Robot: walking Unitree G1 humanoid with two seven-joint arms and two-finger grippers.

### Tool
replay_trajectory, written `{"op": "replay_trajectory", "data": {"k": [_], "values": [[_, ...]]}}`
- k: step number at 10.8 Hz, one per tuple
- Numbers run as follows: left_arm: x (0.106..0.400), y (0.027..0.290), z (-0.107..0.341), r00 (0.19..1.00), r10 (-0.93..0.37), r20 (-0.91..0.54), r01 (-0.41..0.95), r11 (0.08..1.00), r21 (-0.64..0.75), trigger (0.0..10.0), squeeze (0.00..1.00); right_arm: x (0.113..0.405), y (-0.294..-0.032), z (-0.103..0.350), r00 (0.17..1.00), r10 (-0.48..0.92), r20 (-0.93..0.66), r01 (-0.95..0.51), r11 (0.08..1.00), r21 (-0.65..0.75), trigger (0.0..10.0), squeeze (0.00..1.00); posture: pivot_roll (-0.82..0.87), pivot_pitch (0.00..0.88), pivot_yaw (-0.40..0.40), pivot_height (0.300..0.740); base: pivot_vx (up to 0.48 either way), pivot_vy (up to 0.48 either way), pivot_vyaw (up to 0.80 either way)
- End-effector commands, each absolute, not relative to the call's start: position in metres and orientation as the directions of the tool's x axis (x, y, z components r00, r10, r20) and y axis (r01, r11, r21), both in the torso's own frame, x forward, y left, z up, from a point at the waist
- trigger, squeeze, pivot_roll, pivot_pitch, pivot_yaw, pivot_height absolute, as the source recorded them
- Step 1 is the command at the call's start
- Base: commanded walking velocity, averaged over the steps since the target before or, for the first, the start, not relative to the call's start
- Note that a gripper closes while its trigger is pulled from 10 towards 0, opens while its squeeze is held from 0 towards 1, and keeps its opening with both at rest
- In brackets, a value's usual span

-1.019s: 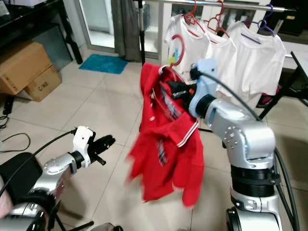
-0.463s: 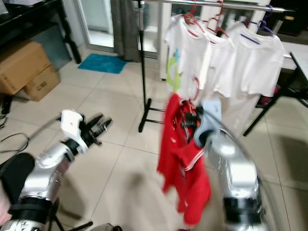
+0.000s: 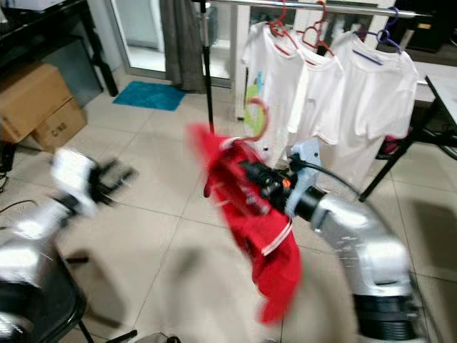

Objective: Hang hanger

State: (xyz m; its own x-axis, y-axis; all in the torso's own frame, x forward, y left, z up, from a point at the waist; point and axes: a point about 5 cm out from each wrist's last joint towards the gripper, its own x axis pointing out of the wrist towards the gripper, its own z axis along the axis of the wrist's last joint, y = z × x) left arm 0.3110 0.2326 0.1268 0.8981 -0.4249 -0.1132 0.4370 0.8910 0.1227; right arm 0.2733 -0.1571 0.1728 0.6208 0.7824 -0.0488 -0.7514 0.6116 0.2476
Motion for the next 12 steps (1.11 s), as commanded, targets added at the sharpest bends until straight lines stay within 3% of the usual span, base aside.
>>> {"op": "replay_trajectory", "data": {"k": [1, 2, 4, 5, 6, 8, 9, 12], "values": [[0.312, 0.232, 0.133, 0.881, -0.464, -0.094, 0.473, 0.873, 0.118, 10.0, 1.00, 0.270, -0.150, 0.184, 0.549, 0.836, -0.005, -0.812, 0.534, 0.234, 0.0, 0.00, -0.11, 0.000, 0.063, 0.740, 0.000, 0.000, 0.00], [0.311, 0.237, 0.146, 0.813, -0.578, -0.071, 0.583, 0.808, 0.091, 10.0, 1.00, 0.261, -0.147, 0.190, 0.418, 0.909, 0.004, -0.884, 0.405, 0.235, 0.0, 0.00, -0.10, 0.000, 0.060, 0.740, 0.000, 0.000, 0.00], [0.312, 0.242, 0.151, 0.739, -0.667, -0.098, 0.673, 0.735, 0.078, 10.0, 1.00, 0.249, -0.143, 0.196, 0.281, 0.959, 0.027, -0.928, 0.264, 0.262, 0.0, 0.00, -0.10, 0.000, 0.060, 0.740, 0.000, 0.000, 0.00], [0.314, 0.246, 0.156, 0.722, -0.683, -0.111, 0.692, 0.716, 0.090, 10.0, 0.27, 0.244, -0.142, 0.197, 0.236, 0.971, 0.031, -0.936, 0.218, 0.276, 0.0, 0.00, -0.11, 0.000, 0.062, 0.740, 0.000, 0.000, 0.00], [0.314, 0.250, 0.161, 0.691, -0.709, -0.140, 0.722, 0.686, 0.088, 10.0, 0.00, 0.240, -0.143, 0.195, 0.204, 0.979, 0.022, -0.939, 0.189, 0.288, 0.0, 0.00, -0.11, 0.000, 0.069, 0.740, 0.000, 0.000, 0.00], [0.310, 0.255, 0.159, 0.631, -0.744, -0.220, 0.769, 0.636, 0.055, 10.0, 0.00, 0.237, -0.144, 0.195, 0.190, 0.982, 0.020, -0.939, 0.176, 0.294, 0.0, 0.00, -0.12, 0.000, 0.078, 0.740, 0.000, 0.000, 0.00], [0.306, 0.261, 0.152, 0.576, -0.763, -0.293, 0.800, 0.599, 0.012, 0.0, 0.00, 0.235, -0.146, 0.196, 0.187, 0.982, 0.019, -0.939, 0.173, 0.297, 0.0, 0.00, -0.12, 0.000, 0.081, 0.740, 0.000, 0.000, 0.00], [0.304, 0.265, 0.142, 0.520, -0.773, -0.363, 0.816, 0.575, -0.056, 0.0, 0.00, 0.231, -0.147, 0.199, 0.162, 0.987, 0.025, -0.942, 0.146, 0.303, 0.0, 0.00, -0.12, 0.000, 0.079, 0.740, 0.000, 0.000, 0.00]]}}
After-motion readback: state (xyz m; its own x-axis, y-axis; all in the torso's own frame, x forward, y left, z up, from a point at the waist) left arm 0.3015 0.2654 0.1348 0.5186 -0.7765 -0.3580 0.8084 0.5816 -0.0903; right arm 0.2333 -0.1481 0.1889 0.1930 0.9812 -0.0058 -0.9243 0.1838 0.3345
